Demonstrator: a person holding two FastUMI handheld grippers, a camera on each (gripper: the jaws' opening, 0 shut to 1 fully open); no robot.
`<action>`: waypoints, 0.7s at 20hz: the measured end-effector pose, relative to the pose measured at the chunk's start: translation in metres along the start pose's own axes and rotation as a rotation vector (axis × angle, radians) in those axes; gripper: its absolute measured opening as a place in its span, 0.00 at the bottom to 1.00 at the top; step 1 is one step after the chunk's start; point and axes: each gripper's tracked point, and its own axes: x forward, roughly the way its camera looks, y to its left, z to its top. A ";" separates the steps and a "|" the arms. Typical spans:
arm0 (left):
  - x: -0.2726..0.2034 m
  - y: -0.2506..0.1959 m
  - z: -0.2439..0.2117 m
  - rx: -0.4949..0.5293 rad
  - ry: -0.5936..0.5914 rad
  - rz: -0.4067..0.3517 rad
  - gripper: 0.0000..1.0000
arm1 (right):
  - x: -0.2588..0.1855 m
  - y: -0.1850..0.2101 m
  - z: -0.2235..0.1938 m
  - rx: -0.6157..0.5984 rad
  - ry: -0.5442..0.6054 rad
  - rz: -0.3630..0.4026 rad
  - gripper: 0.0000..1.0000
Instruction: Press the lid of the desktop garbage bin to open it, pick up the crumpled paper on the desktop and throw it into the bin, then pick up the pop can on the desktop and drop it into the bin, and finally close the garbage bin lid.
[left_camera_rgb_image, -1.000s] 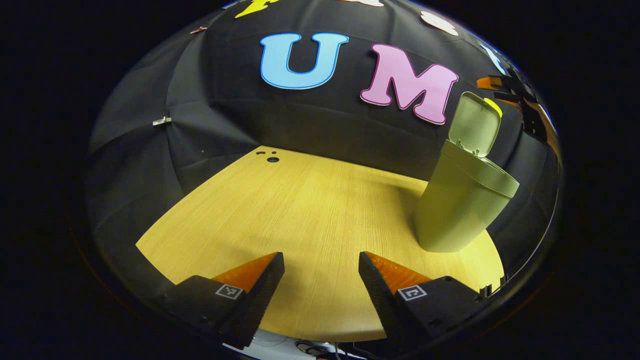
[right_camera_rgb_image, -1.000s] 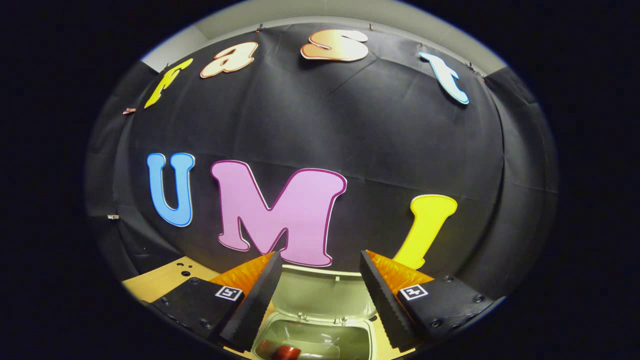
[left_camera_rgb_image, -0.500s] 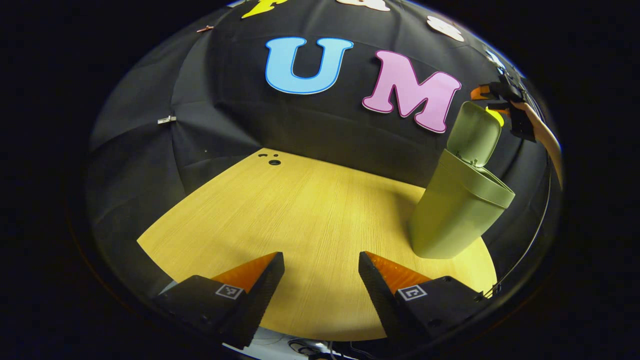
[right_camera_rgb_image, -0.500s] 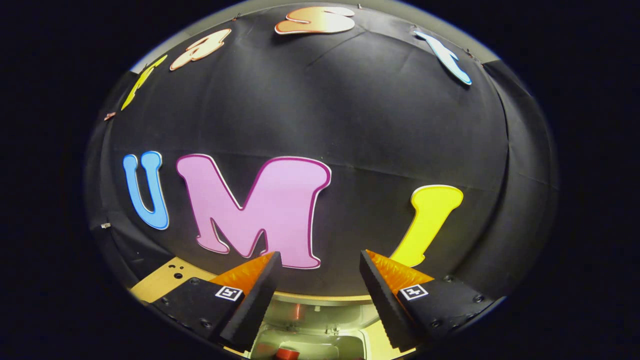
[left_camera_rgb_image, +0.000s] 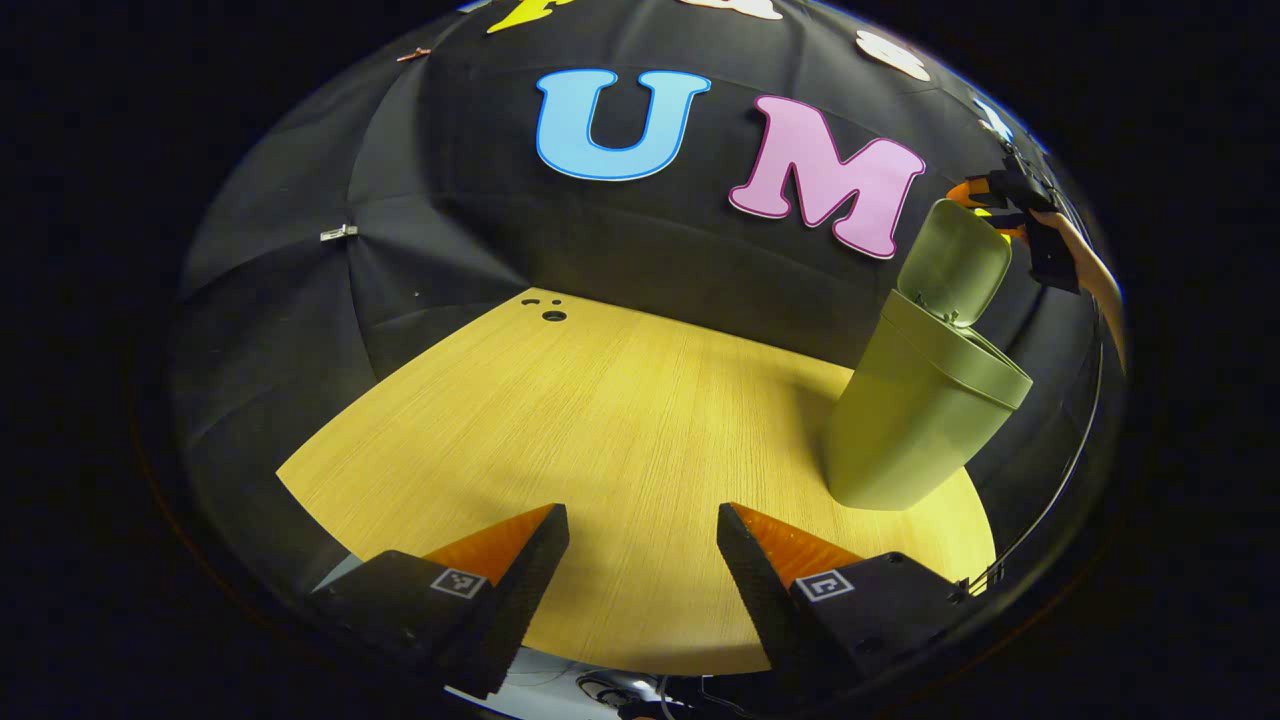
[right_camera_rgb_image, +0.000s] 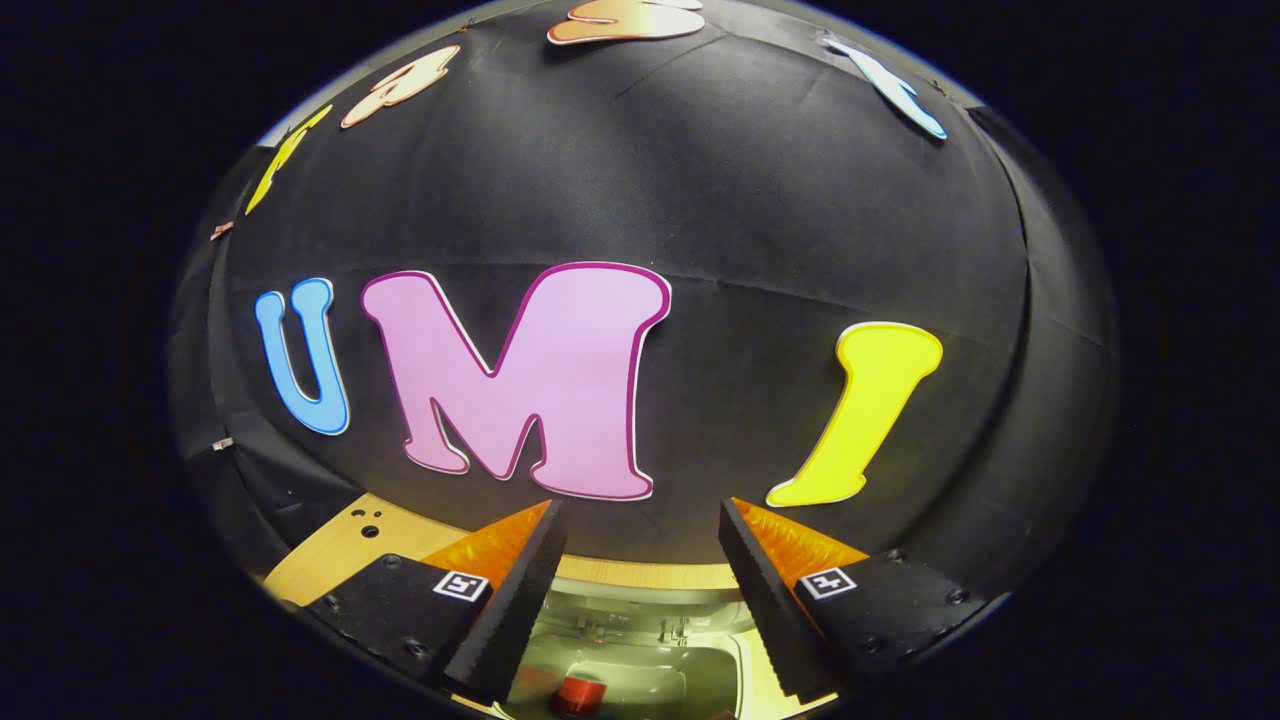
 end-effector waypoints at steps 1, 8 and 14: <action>0.001 -0.002 0.000 0.001 0.001 -0.006 0.96 | -0.006 0.001 -0.005 0.004 0.013 0.008 0.96; 0.008 -0.008 -0.015 0.027 0.039 -0.055 0.96 | -0.050 0.011 -0.063 0.054 0.116 0.052 0.96; 0.013 -0.013 -0.024 0.065 0.075 -0.086 0.96 | -0.073 0.018 -0.137 0.057 0.241 0.060 0.96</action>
